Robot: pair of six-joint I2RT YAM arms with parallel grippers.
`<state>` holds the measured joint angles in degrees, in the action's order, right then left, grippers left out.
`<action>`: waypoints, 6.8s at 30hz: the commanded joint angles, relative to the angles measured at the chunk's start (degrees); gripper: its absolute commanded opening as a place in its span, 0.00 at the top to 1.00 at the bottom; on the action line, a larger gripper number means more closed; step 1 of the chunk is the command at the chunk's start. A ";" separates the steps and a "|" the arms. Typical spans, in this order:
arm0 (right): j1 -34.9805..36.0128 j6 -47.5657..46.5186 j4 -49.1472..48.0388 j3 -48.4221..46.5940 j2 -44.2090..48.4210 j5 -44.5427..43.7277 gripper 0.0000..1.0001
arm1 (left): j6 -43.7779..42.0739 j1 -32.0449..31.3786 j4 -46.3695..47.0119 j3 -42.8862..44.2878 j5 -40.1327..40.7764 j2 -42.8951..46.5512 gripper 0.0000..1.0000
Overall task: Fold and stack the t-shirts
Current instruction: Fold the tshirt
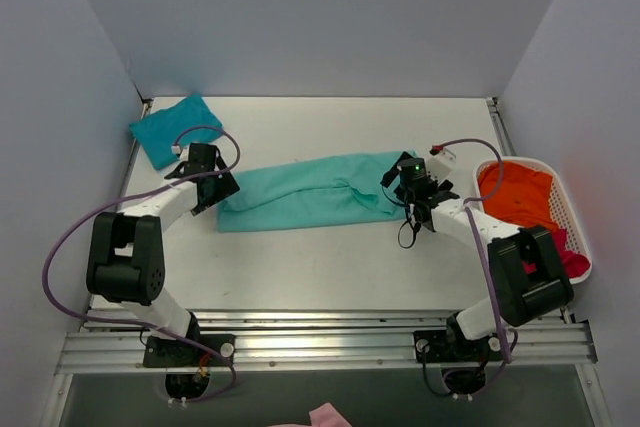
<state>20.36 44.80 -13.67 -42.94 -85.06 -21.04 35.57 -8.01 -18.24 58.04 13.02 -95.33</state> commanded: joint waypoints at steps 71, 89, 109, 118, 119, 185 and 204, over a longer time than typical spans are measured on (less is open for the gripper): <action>-7.44 -3.05 -4.61 -24.38 -24.89 -1.20 0.32 | -3.84 4.58 1.46 27.65 -4.66 -21.91 0.98; -7.35 -2.52 -6.89 -25.79 -30.60 0.73 0.68 | -4.28 5.11 1.10 32.57 -7.13 -27.10 0.98; -9.90 -3.66 -5.23 -33.87 -34.29 1.78 1.00 | -3.58 7.75 -0.83 39.51 -10.81 -29.56 0.98; -11.83 -3.66 -3.91 -42.75 -40.36 4.33 1.00 | -0.86 12.05 -4.17 53.82 -17.13 -39.39 0.98; -12.01 -3.66 -3.47 -43.89 -42.10 5.38 1.00 | -0.25 13.18 -4.26 55.84 -20.45 -41.06 0.98; 11.11 2.14 -5.40 -17.71 -14.44 -3.31 0.08 | 1.87 11.79 4.09 16.91 -8.89 -15.05 0.07; 10.84 8.28 -6.28 -2.33 -3.37 -8.14 0.08 | 0.99 9.68 -6.10 33.54 -5.55 -28.68 0.91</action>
<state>31.46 49.41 -20.38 -47.09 -90.96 -25.30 37.41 2.70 -20.05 88.31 5.85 -122.50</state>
